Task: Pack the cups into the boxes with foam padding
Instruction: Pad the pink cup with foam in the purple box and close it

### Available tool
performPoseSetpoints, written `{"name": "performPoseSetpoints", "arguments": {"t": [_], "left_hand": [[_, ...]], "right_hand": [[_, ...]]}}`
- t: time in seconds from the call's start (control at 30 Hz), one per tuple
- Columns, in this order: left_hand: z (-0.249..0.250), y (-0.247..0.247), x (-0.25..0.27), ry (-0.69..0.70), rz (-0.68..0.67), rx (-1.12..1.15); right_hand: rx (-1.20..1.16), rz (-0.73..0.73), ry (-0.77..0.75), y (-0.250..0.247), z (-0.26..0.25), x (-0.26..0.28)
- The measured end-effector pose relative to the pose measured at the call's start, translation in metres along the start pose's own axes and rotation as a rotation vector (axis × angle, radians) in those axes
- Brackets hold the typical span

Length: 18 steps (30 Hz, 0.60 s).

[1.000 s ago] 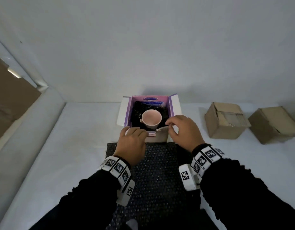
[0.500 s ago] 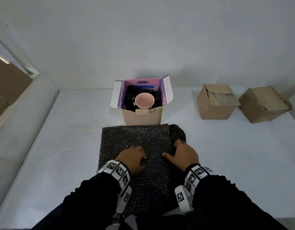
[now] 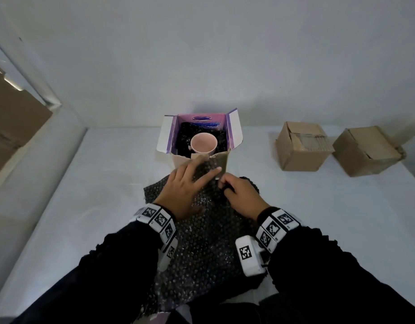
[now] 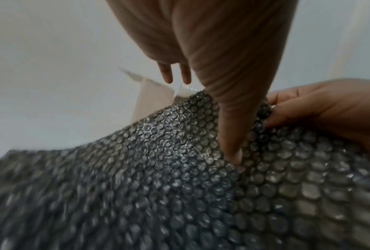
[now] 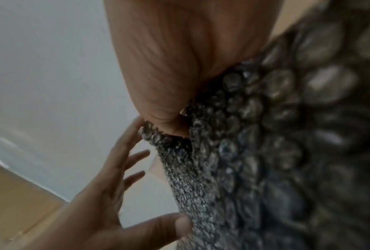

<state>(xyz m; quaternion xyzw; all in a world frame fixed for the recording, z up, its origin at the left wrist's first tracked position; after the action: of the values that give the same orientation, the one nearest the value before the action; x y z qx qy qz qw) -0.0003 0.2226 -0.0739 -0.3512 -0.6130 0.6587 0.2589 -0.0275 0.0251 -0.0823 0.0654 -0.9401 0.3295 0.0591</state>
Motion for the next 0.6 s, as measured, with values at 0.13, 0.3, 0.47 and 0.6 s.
{"name": "performPoseSetpoints", "arguments": {"t": [0.13, 0.3, 0.47, 0.6], "left_hand": [[-0.023, -0.019, -0.021, 0.127, 0.133, 0.011], [-0.031, -0.049, -0.026, 0.057, 0.18, 0.177], [-0.033, -0.069, -0.026, 0.005, 0.216, 0.296], [-0.04, -0.089, -0.023, -0.006, 0.29, 0.229]], "right_hand": [[-0.029, 0.028, -0.078, -0.025, -0.034, -0.012], [-0.058, -0.098, 0.054, -0.04, -0.047, -0.018], [0.159, -0.294, 0.124, -0.03, -0.049, -0.022], [0.149, -0.165, 0.078, -0.044, -0.068, -0.033]]}}
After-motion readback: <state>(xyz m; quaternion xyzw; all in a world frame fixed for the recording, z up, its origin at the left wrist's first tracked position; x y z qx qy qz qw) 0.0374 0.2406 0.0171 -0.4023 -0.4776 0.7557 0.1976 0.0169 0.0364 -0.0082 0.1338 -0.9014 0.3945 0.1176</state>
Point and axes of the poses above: each hand's wrist, its own x-axis away from the middle knuckle, its own y-axis out of the palm, z = x × y, the point moved 1 cm from there along -x, towards the middle knuckle, and after that the axes turned 10 degrees about y, right-handed, at the moved point
